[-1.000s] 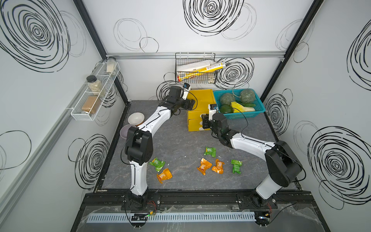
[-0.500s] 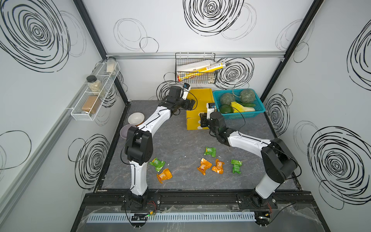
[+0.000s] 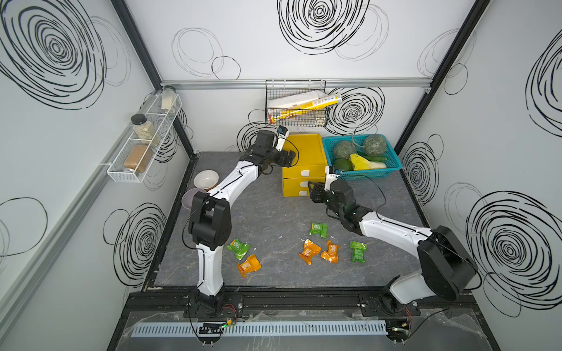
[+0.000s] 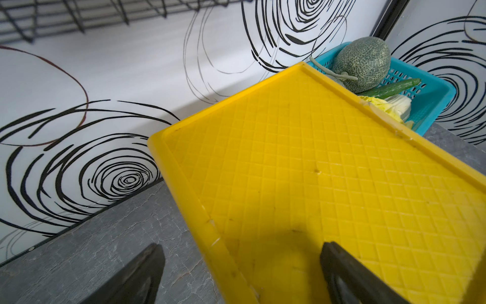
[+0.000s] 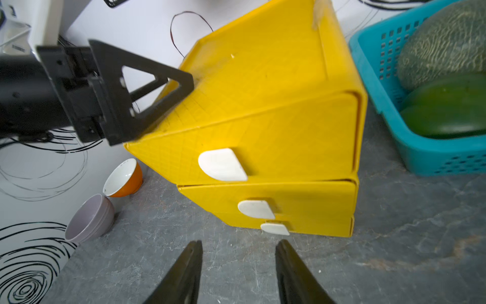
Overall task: Place the cookies into the drawer by color
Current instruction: Open the drawer in the storage box.
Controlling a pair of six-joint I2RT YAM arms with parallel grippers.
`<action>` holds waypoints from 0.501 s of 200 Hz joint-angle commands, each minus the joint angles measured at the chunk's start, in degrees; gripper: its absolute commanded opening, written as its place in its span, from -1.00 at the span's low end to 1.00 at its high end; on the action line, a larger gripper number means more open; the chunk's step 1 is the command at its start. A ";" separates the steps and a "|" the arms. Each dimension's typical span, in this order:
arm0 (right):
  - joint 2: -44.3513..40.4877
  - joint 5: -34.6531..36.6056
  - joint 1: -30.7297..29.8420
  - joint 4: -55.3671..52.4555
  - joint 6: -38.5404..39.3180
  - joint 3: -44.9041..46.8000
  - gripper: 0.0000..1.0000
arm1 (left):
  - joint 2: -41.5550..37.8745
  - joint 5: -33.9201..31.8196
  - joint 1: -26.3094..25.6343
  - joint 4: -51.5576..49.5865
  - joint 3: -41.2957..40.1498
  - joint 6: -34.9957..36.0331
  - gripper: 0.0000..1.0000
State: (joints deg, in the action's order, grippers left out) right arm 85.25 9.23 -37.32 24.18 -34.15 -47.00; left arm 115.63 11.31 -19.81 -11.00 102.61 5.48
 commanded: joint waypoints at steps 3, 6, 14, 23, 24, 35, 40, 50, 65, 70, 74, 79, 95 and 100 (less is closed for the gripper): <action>-0.12 -3.03 -0.27 3.63 -9.00 2.37 0.08 | -1.06 0.09 0.04 -4.38 -1.84 0.88 0.98; -0.02 -3.59 -0.25 4.26 -9.87 2.60 0.09 | -1.11 0.11 0.04 -4.38 -1.92 0.90 0.98; 0.36 -5.21 -0.05 5.85 -12.13 3.30 0.13 | -1.20 0.11 0.04 -4.29 -2.04 0.86 0.98; 1.04 -7.16 0.29 7.46 -14.90 3.80 0.16 | -1.28 0.11 0.03 -4.29 -2.08 0.78 0.99; 1.13 -7.45 0.35 7.59 -15.25 3.82 0.17 | -1.29 0.11 -0.01 -4.33 -2.07 0.77 0.98; 2.11 -10.07 1.05 9.46 -19.02 4.25 0.21 | -1.37 0.11 -0.03 -4.30 -2.19 0.81 0.98; 2.55 -11.31 1.38 10.50 -20.70 4.56 0.22 | -1.45 0.11 -0.08 -4.25 -2.23 0.81 0.98; 3.33 -13.73 2.01 13.20 -24.66 5.37 0.27 | -1.54 0.07 -0.05 -4.22 -2.37 0.77 0.98; 4.39 -16.31 2.58 17.19 -29.47 6.56 0.39 | -1.69 0.01 -0.05 -4.21 -2.40 0.84 0.98; 4.81 -17.00 2.69 17.86 -30.66 6.63 0.44 | -1.81 -0.02 -0.01 -4.13 -2.43 0.89 0.98; 5.09 -17.50 2.77 18.25 -31.37 6.58 0.48 | -1.82 0.02 0.02 -4.11 -2.52 0.89 0.98; 5.41 -18.10 2.91 18.61 -32.09 6.41 0.51 | -1.90 0.03 -0.03 -4.15 -2.50 0.93 0.99; 6.11 -19.14 3.40 19.93 -33.69 6.30 0.53 | -1.95 0.03 -0.05 -4.04 -2.59 0.86 0.98; 6.30 -19.24 3.59 20.40 -34.24 6.28 0.53 | -1.99 0.03 -0.03 -4.02 -2.59 0.91 0.98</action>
State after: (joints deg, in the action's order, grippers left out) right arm 90.65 -6.00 -34.48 38.24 -61.56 -40.93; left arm 114.85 11.33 -19.81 -11.25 101.73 5.48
